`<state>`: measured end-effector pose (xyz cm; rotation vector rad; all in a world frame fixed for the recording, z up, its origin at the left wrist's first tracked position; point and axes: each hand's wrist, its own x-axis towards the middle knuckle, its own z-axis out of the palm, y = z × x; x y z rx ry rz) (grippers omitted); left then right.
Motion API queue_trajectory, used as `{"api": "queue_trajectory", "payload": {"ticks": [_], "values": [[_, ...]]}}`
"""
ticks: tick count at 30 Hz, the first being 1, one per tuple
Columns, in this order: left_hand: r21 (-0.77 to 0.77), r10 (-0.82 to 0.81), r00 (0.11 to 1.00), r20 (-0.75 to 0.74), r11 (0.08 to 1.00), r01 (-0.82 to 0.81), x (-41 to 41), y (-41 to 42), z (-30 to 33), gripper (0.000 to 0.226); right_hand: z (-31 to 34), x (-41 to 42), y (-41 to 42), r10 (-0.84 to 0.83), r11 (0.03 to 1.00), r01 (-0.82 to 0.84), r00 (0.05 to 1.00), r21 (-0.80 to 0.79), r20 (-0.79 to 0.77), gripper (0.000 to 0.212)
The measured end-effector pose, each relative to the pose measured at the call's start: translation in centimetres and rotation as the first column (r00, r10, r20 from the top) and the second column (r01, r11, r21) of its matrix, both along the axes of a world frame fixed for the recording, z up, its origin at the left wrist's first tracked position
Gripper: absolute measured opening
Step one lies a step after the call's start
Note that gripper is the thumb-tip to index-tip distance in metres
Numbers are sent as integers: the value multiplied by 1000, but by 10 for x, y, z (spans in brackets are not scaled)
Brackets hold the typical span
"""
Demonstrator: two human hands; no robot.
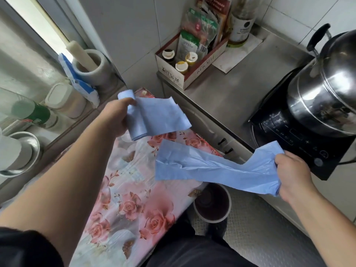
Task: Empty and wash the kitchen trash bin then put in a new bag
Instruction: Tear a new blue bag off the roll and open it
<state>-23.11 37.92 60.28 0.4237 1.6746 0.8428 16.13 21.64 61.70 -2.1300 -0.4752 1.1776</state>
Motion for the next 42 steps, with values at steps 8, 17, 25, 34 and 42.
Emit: {"api": "queue_trajectory", "payload": {"ticks": [8, 17, 25, 34, 42], "values": [[-88, -114, 822, -557, 993, 78, -36, -24, -66, 36, -1, -3, -6, 24, 1000, -24, 1000, 3, 18, 29], [-276, -355, 552, -754, 935, 224, -37, -34, -81, 48, -5, -4, -13, 19, 1000, -19, 1000, -8, 21, 25], [-147, -246, 518, -819, 963, 224, 6, -35, -82, 51, -2, -6, -14, -26, 999, 27, 1000, 34, -13, 27], [-266, -428, 441, -789, 885, 383, 24, -39, -78, 50, 0, -5, -14, -25, 999, 27, 998, 43, -50, 18], [173, -565, 632, -530, 658, 733, 138, -88, -1, 23, 35, 6, -23, 135, 982, -119, 984, 144, -113, 14]]}}
